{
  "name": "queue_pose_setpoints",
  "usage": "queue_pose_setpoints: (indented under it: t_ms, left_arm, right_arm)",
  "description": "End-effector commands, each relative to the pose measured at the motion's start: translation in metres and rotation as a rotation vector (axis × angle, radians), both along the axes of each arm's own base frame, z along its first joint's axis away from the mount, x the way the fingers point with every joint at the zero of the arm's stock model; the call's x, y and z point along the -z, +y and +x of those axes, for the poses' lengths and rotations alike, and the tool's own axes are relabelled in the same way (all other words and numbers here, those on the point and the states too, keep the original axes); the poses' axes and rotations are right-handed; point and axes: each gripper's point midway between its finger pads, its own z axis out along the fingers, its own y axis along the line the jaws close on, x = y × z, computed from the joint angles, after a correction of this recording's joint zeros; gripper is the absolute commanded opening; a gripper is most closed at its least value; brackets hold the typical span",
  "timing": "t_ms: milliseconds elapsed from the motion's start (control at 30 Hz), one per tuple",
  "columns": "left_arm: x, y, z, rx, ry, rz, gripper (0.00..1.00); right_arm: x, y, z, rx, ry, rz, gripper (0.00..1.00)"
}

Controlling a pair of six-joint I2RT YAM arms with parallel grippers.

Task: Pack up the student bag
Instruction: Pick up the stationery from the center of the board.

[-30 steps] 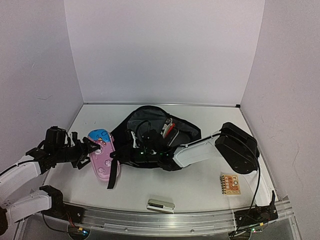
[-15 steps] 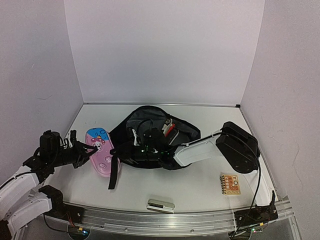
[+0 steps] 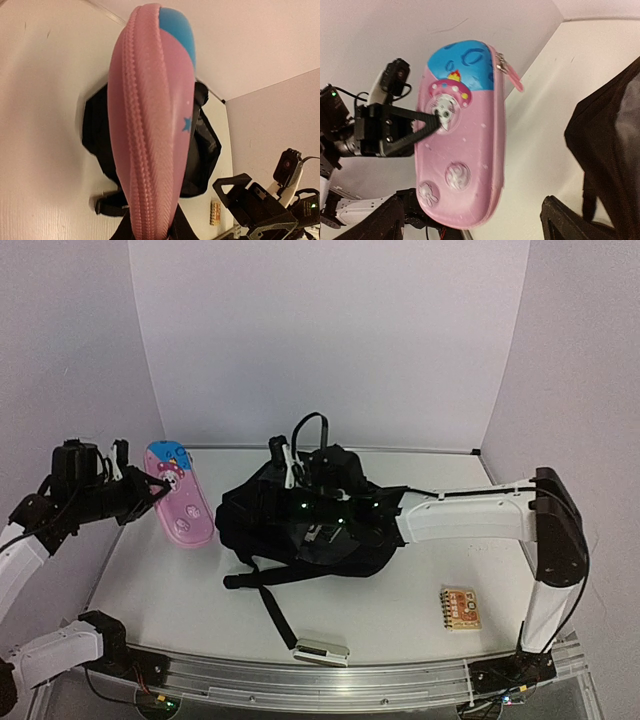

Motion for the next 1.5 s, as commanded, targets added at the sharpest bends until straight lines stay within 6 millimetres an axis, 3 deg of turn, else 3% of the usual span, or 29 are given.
queue_pose_setpoints:
  t_ms: [0, 133, 333, 467, 700, 867, 1167, 1300, 1400, 1467]
  left_arm:
    - [-0.037, -0.012, 0.009, 0.147, -0.113, 0.126, 0.0]
    - [-0.048, -0.061, 0.001, 0.453, -0.125, 0.038, 0.0]
    - [-0.046, -0.121, -0.028, 0.776, -0.11, -0.009, 0.01]
    - [-0.043, -0.159, -0.049, 0.957, -0.08, -0.037, 0.01]
    - [-0.045, -0.211, -0.088, 1.209, -0.035, -0.091, 0.02]
    - [-0.048, -0.235, -0.106, 1.321, -0.023, -0.119, 0.02]
    - [-0.054, -0.244, -0.1, 1.315, -0.088, -0.101, 0.02]
    - [-0.054, -0.247, -0.093, 1.289, -0.104, -0.09, 0.06]
    - [-0.043, -0.247, -0.072, 1.174, -0.1, -0.001, 0.36]
    - [-0.032, -0.239, -0.044, 1.023, -0.1, 0.1, 0.56]
  right_arm:
    - [-0.013, -0.038, 0.011, 0.072, -0.123, -0.185, 0.97]
    - [-0.033, -0.062, 0.012, -0.016, -0.126, -0.185, 0.98]
    - [-0.062, -0.114, 0.007, -0.196, -0.117, -0.172, 0.98]
    - [-0.061, -0.142, 0.003, -0.258, -0.101, -0.241, 0.98]
    - [-0.045, -0.156, -0.023, -0.393, -0.041, -0.308, 0.98]
    - [-0.04, -0.155, -0.042, -0.494, 0.005, -0.269, 0.96]
    - [-0.041, -0.156, -0.073, -0.664, 0.067, -0.174, 0.55]
    - [-0.038, -0.158, -0.077, -0.673, 0.076, -0.17, 0.24]
    - [-0.037, -0.16, -0.052, -0.51, 0.041, -0.25, 0.0]
    - [-0.04, -0.168, -0.026, -0.353, 0.023, -0.299, 0.0]
